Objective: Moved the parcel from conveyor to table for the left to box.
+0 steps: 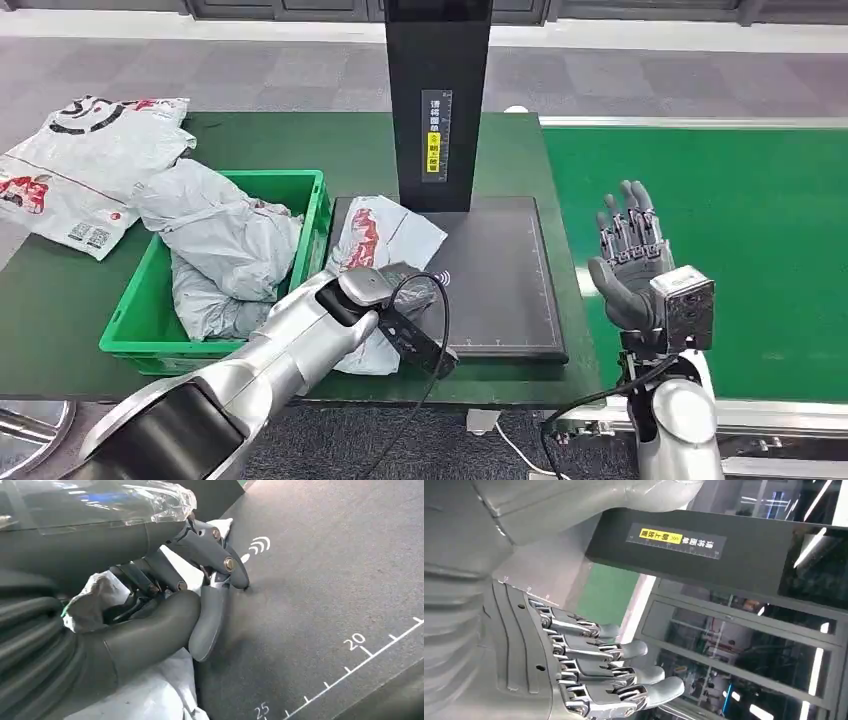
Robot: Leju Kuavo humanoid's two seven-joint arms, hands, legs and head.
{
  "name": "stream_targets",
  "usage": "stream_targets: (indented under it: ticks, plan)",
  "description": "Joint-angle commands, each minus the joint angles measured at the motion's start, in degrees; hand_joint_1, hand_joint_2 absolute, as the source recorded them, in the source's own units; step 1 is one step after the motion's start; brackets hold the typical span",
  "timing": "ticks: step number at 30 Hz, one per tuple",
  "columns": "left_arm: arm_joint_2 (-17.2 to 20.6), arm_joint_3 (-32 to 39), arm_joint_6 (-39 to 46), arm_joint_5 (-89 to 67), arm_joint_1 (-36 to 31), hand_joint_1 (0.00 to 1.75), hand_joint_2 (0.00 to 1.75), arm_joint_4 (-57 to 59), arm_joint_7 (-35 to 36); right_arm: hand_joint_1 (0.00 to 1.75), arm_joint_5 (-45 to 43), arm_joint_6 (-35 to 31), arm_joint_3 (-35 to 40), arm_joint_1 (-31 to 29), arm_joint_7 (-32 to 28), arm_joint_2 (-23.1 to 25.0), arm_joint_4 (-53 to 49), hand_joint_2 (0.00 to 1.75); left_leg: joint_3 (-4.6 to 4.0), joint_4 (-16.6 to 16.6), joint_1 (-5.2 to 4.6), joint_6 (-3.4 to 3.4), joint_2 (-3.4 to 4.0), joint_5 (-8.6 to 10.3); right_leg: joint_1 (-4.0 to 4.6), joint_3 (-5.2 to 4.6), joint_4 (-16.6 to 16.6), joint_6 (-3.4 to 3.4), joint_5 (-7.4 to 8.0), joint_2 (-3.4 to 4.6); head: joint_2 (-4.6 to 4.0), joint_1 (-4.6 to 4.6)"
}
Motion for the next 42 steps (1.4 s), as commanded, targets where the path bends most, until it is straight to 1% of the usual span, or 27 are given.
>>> stream_targets:
  ticks: [1,2,6,10,11,12,13,16,17,18,21,27,29,30,32,33,35,36,37,38,39,40,41,42]
  plan:
    - [1.5,-2.8,-0.5,-0.1,2.5,1.75,1.75,4.7,-0.1,0.00,-0.1,0.1,-2.6,-0.8,0.2,0.2,1.2,1.75,0.07,-0.1,0.00,-0.01,-0.03,0.02,-0.02,0.04,-0.1,-0.01,0.04,0.18,0.00,0.00]
    - [1.5,-2.8,-0.5,-0.1,2.5,1.75,1.75,4.7,-0.1,0.00,-0.1,0.1,-2.6,-0.8,0.2,0.2,1.2,1.75,-0.01,-0.2,0.00,-0.02,-0.05,0.11,-0.01,-0.06,-0.2,-0.02,0.15,0.31,0.00,0.00]
    - [1.5,-2.8,-0.5,-0.1,2.5,1.75,1.75,4.7,-0.1,0.00,-0.1,0.1,-2.6,-0.8,0.2,0.2,1.2,1.75,0.07,-0.1,-0.02,-0.01,-0.02,0.02,-0.03,0.03,-0.1,-0.01,0.04,0.19,-0.02,0.00]
    - [1.5,-2.8,-0.5,-0.1,2.5,1.75,1.75,4.7,-0.1,0.00,-0.1,0.1,-2.6,-0.8,0.2,0.2,1.2,1.75,-0.10,-0.5,0.03,-0.05,-0.11,0.30,0.01,-0.19,-0.5,-0.06,0.37,0.54,0.00,0.00]
    - [1.5,-2.8,-0.5,-0.1,2.5,1.75,1.75,4.7,-0.1,0.00,-0.1,0.1,-2.6,-0.8,0.2,0.2,1.2,1.75,0.04,-0.2,-0.01,-0.02,-0.03,0.07,-0.02,-0.01,-0.1,-0.02,0.10,0.27,0.00,0.00]
    - [1.5,-2.8,-0.5,-0.1,2.5,1.75,1.75,4.7,-0.1,0.00,-0.1,0.1,-2.6,-0.8,0.2,0.2,1.2,1.75,-0.03,-0.2,0.02,-0.02,-0.05,0.13,0.00,-0.08,-0.2,-0.03,0.18,0.34,-0.02,0.00]
    - [1.5,-2.8,-0.5,-0.1,2.5,1.75,1.75,4.7,-0.1,0.00,-0.1,0.1,-2.6,-0.8,0.2,0.2,1.2,1.75,0.05,-0.1,-0.02,-0.01,-0.03,0.06,-0.03,0.00,-0.1,-0.02,0.08,0.23,-0.02,0.00]
    - [1.5,-2.8,-0.5,-0.1,2.5,1.75,1.75,4.7,-0.1,0.00,-0.1,0.1,-2.6,-0.8,0.2,0.2,1.2,1.75,0.02,-0.2,-0.02,-0.03,-0.04,0.11,-0.03,-0.04,-0.2,-0.03,0.13,0.32,-0.02,0.00]
    - [1.5,-2.8,-0.5,-0.1,2.5,1.75,1.75,4.7,-0.1,0.00,-0.1,0.1,-2.6,-0.8,0.2,0.2,1.2,1.75,0.07,-0.1,0.00,-0.01,-0.02,0.02,-0.01,0.04,-0.1,-0.01,0.06,0.21,-0.02,0.00]
    - [1.5,-2.8,-0.5,-0.1,2.5,1.75,1.75,4.7,-0.1,0.00,-0.1,0.1,-2.6,-0.8,0.2,0.2,1.2,1.75,0.00,-0.2,0.01,-0.03,-0.05,0.11,-0.01,-0.06,-0.2,-0.03,0.15,0.33,0.00,0.00]
    - [1.5,-2.8,-0.5,-0.1,2.5,1.75,1.75,4.7,-0.1,0.00,-0.1,0.1,-2.6,-0.8,0.2,0.2,1.2,1.75,0.06,-0.1,0.01,-0.01,-0.02,0.02,0.00,0.04,-0.1,-0.01,0.05,0.19,0.00,0.00]
    - [1.5,-2.8,-0.5,-0.1,2.5,1.75,1.75,4.7,-0.1,0.00,-0.1,0.1,-2.6,-0.8,0.2,0.2,1.2,1.75,0.02,-0.2,-0.01,-0.02,-0.05,0.10,-0.02,-0.03,-0.2,-0.02,0.13,0.29,0.00,0.00]
    - [1.5,-2.8,-0.5,-0.1,2.5,1.75,1.75,4.7,-0.1,0.00,-0.1,0.1,-2.6,-0.8,0.2,0.2,1.2,1.75,0.07,-0.1,-0.01,-0.01,-0.02,0.01,-0.02,0.04,-0.1,-0.01,0.03,0.17,-0.02,0.00]
    - [1.5,-2.8,-0.5,-0.1,2.5,1.75,1.75,4.7,-0.1,0.00,-0.1,0.1,-2.6,-0.8,0.2,0.2,1.2,1.75,0.01,-0.2,0.01,-0.02,-0.04,0.11,-0.01,-0.04,-0.2,-0.03,0.15,0.32,-0.02,0.00]
    - [1.5,-2.8,-0.5,-0.1,2.5,1.75,1.75,4.7,-0.1,0.00,-0.1,0.1,-2.6,-0.8,0.2,0.2,1.2,1.75,0.07,-0.1,0.02,-0.01,-0.03,0.02,0.00,0.04,-0.1,-0.01,0.04,0.19,0.00,0.00]
    - [1.5,-2.8,-0.5,-0.1,2.5,1.75,1.75,4.7,-0.1,0.00,-0.1,0.1,-2.6,-0.8,0.2,0.2,1.2,1.75,0.01,-0.2,0.02,-0.02,-0.04,0.10,0.00,-0.04,-0.2,-0.03,0.15,0.32,-0.02,0.00]
    - [1.5,-2.8,-0.5,-0.1,2.5,1.75,1.75,4.7,-0.1,0.00,-0.1,0.1,-2.6,-0.8,0.2,0.2,1.2,1.75,0.06,-0.1,-0.02,-0.01,-0.02,0.03,-0.03,0.02,-0.1,-0.01,0.05,0.21,0.00,0.00]
    - [7.2,4.4,6.7,1.4,9.6,1.75,1.75,-2.5,7.1,0.00,-0.5,-3.0,-6.4,1.7,3.8,2.9,-0.2,1.75,0.03,-0.2,-0.01,-0.02,-0.03,0.09,-0.03,-0.03,-0.2,-0.02,0.12,0.29,0.00,0.00]
    - [12.3,10.9,21.1,5.7,9.8,1.75,1.75,-16.9,14.0,0.00,-0.6,-1.6,-8.2,5.2,4.0,3.3,-3.8,1.75,0.03,-0.1,0.02,-0.02,-0.04,0.07,0.01,-0.01,-0.2,-0.02,0.11,0.26,-0.02,0.00]
    - [23.2,17.8,32.4,11.0,16.1,1.75,1.75,-45.7,10.9,0.00,-0.7,1.9,-11.3,9.3,2.9,4.1,-7.4,1.75,0.20,-0.3,-0.05,-0.06,0.11,0.05,-0.07,0.06,-0.2,-0.06,0.08,0.36,-0.02,0.00]
    - [23.1,26.5,18.7,10.0,18.5,1.75,1.75,-73.6,6.9,0.00,-0.1,4.4,-13.6,10.6,2.2,5.2,-8.6,1.75,0.18,-0.4,-0.01,-0.10,0.19,0.09,-0.03,-0.01,-0.2,-0.10,0.15,0.53,0.00,0.02]
    - [22.3,28.0,17.6,9.2,18.8,1.75,1.75,-74.5,5.7,0.00,0.1,4.9,-14.0,10.6,2.1,5.5,-8.7,1.75,0.03,-0.3,-0.07,-0.11,0.19,0.08,-0.08,-0.14,-0.1,-0.10,0.10,0.49,0.00,0.00]
    - [20.2,29.2,18.2,7.1,19.4,1.75,1.75,-73.4,4.2,0.00,0.5,5.5,-14.5,10.2,2.1,6.1,-8.6,1.75,-0.26,0.1,0.02,-0.10,0.06,0.04,0.03,-0.37,0.2,-0.09,0.01,0.33,-0.02,0.04]
    - [18.7,29.3,20.1,5.4,19.6,1.75,1.75,-71.3,3.4,0.00,0.8,5.9,-14.7,9.8,2.1,6.4,-8.3,1.75,-0.39,0.2,0.09,-0.16,0.08,-0.01,0.08,-0.57,0.3,-0.14,-0.05,0.44,0.00,0.02]
